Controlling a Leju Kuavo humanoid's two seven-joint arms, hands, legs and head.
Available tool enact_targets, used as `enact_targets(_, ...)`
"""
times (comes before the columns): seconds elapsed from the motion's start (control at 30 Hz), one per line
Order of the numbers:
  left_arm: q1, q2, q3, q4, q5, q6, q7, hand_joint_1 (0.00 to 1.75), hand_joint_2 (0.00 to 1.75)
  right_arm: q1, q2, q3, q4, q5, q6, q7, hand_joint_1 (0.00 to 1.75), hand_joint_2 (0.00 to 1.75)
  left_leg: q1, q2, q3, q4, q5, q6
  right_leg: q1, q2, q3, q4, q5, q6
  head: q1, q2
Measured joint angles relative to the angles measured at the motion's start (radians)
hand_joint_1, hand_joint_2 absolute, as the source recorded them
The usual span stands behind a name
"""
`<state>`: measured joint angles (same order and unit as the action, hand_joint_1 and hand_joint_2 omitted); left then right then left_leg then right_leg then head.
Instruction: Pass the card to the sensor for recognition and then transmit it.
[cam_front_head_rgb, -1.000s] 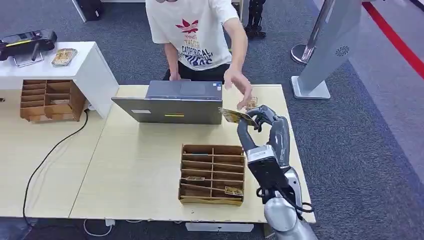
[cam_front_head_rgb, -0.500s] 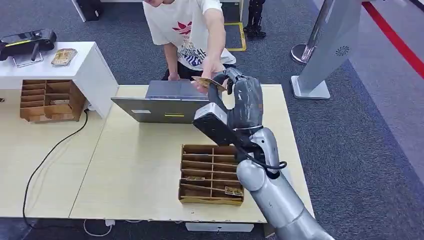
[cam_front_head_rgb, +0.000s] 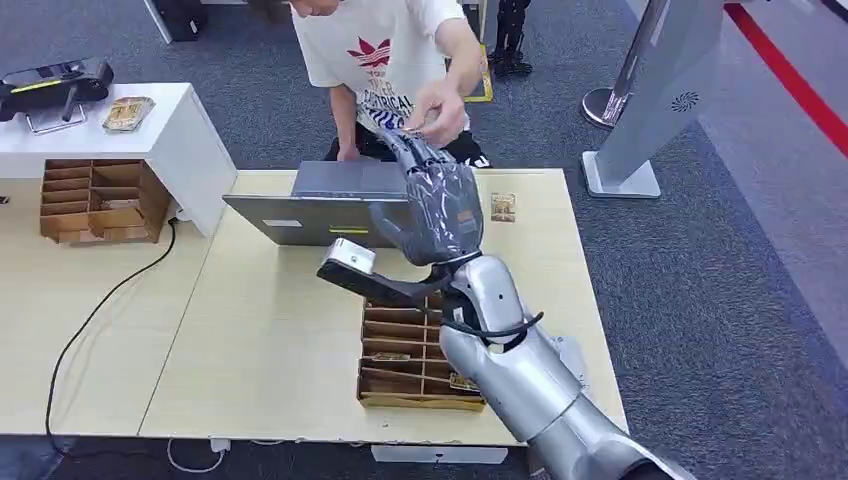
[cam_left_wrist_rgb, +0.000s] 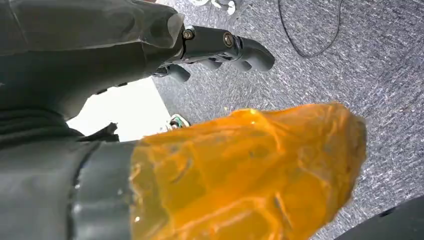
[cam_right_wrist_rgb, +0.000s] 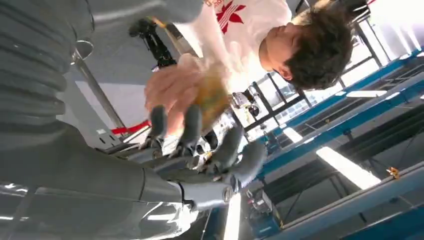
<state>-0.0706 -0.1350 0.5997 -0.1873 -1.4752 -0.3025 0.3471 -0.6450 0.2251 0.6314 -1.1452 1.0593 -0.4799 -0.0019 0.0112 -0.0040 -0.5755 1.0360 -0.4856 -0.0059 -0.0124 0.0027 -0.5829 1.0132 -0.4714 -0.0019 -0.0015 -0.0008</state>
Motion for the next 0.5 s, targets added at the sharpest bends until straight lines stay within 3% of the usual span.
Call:
enact_targets(0.13, 0.0, 0.0, 0.0, 0.0, 0.004, 0.003, 0.0, 0.0, 0.0, 0.034, 0.004, 0.002, -0.008, -0.045, -0.026, -0.036, 0.0, 1.75, 0.0, 0.0, 0.0, 0.0, 0.0, 0.0, 0.0, 0.0, 0.0, 0.0, 0.0, 0.0, 0.0, 0.0)
enact_targets(0.17, 0.0, 0.0, 0.0, 0.0, 0.006, 0.005, 0.0, 0.0, 0.0, 0.048, 0.005, 0.002, -0.023, -0.073, -0.032, -0.052, 0.0, 0.0, 0.0, 0.0, 0.0, 0.0, 0.0, 0.0, 0.0, 0.0, 0.0, 0.0, 0.0, 0.0, 0.0, 0.0)
enact_targets(0.3, 0.002, 0.0, 0.001, 0.0, 0.024, 0.011, 0.005, 0.0, 0.0, 0.124, 0.005, -0.002, -0.114, -0.299, -0.002, -0.122, 0.0, 0.0, 0.0, 0.0, 0.0, 0.0, 0.0, 0.0, 0.0, 0.0, 0.0, 0.0, 0.0, 0.0, 0.0, 0.0)
enact_targets(0.37, 0.003, 0.0, 0.005, 0.0, 0.032, 0.017, 0.01, 0.0, 0.0, 0.173, 0.005, -0.014, -0.18, -0.498, 0.065, -0.159, 0.0, 0.0, 0.0, 0.0, 0.0, 0.0, -0.001, 0.0, 0.0, 0.0, 0.0, 0.0, 0.0, 0.0, 0.0, 0.0)
enact_targets(0.5, 0.004, 0.0, 0.011, 0.0, 0.041, 0.022, 0.011, 0.0, 0.0, 0.257, 0.005, -0.039, -0.284, -0.771, 0.175, -0.211, 0.0, 0.0, 0.0, 0.0, 0.0, 0.0, -0.001, 0.0, 0.0, 0.0, -0.001, -0.001, -0.001, 0.0, 0.0, 0.0)
